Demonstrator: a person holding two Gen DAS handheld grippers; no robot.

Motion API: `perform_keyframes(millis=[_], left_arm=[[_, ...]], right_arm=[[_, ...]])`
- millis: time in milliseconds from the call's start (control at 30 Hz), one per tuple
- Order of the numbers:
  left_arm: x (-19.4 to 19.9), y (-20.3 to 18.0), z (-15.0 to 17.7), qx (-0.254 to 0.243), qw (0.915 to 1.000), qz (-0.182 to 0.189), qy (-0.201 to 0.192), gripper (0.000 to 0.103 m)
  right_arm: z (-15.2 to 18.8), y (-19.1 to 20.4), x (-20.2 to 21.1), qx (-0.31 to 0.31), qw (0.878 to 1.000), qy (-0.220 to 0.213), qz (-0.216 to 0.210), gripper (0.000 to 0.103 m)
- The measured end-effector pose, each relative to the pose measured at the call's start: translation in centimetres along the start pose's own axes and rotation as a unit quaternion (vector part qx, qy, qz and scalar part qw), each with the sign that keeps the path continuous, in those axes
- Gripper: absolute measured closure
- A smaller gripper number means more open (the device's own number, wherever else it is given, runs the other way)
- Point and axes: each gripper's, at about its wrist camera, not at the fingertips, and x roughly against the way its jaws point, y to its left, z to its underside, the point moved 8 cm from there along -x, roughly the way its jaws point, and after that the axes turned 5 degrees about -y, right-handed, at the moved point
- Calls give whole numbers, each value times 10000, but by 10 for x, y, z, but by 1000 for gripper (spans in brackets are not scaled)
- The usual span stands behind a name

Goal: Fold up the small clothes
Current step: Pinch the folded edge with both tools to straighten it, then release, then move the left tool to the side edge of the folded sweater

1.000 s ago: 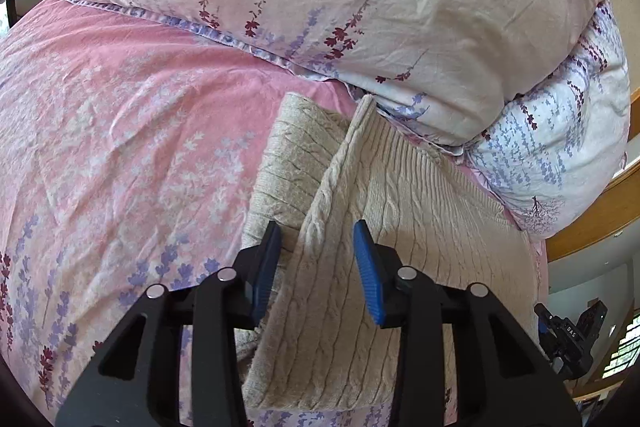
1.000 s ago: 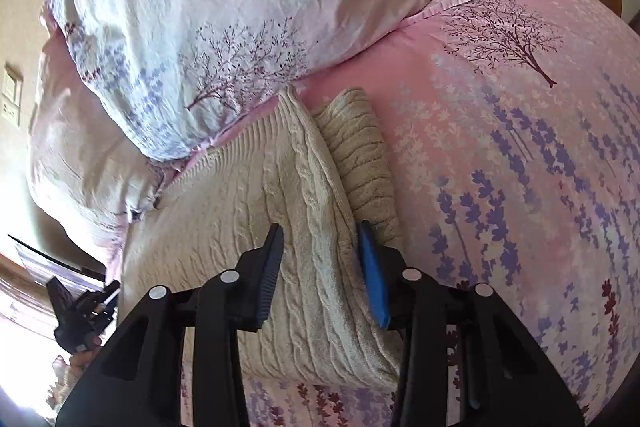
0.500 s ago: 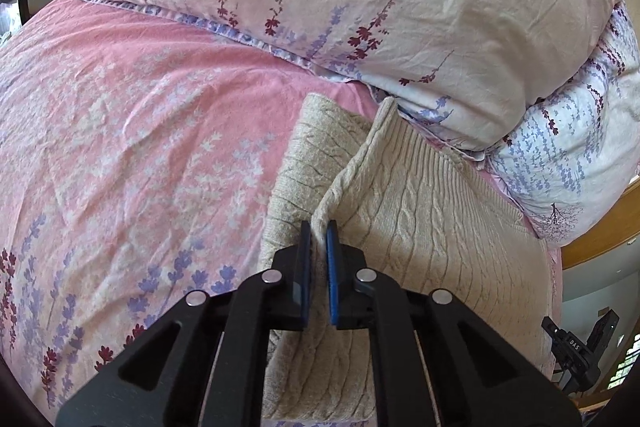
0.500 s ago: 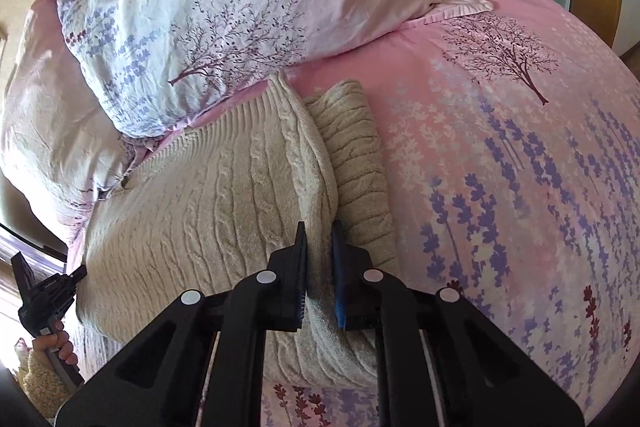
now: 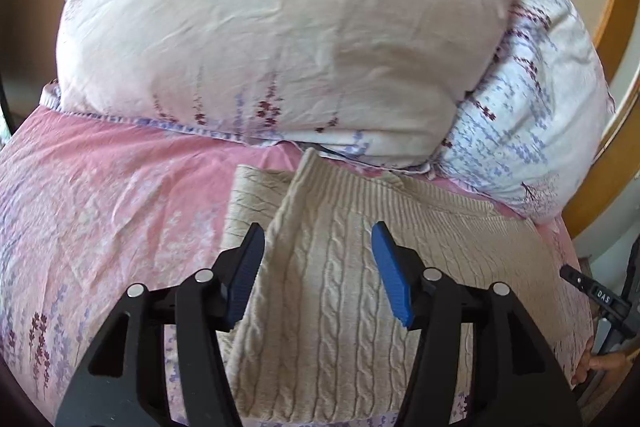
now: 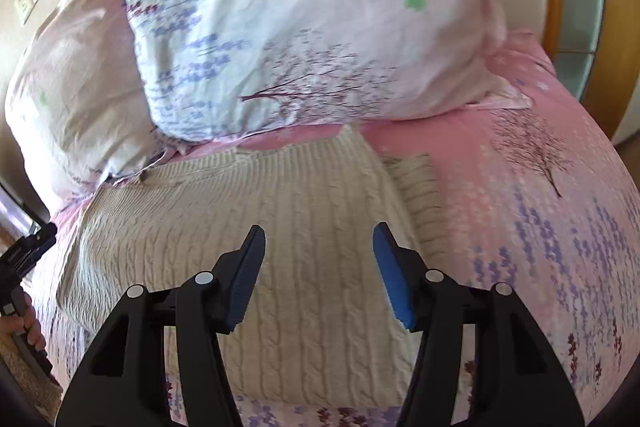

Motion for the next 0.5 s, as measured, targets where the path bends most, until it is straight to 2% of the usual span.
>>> perform_keyframes(millis=[100, 200, 300, 367, 433, 500], left_arm=[[-22, -9, 13, -73, 9992, 10, 400, 47], [-42, -5, 25, 42, 9972, -154, 730, 47], [-47, -2, 24, -5, 9968, -237, 758, 47], [-52, -1, 22, -79, 9963, -287, 805, 46], [-50, -1, 20, -46, 9964, -227, 821, 45], [-42, 4, 15, 181, 9969, -59, 765, 45]], right_arm=[[5, 20, -16, 319, 9991, 233, -121, 45], [14, 28, -35, 572, 9969, 526, 98, 44], [14, 29, -43, 723, 9953, 576, 285, 37], [13, 26, -49, 646, 9950, 672, 360, 24], [9, 24, -46, 420, 9964, 676, 283, 24], [2, 31, -38, 397, 9979, 496, 158, 25]])
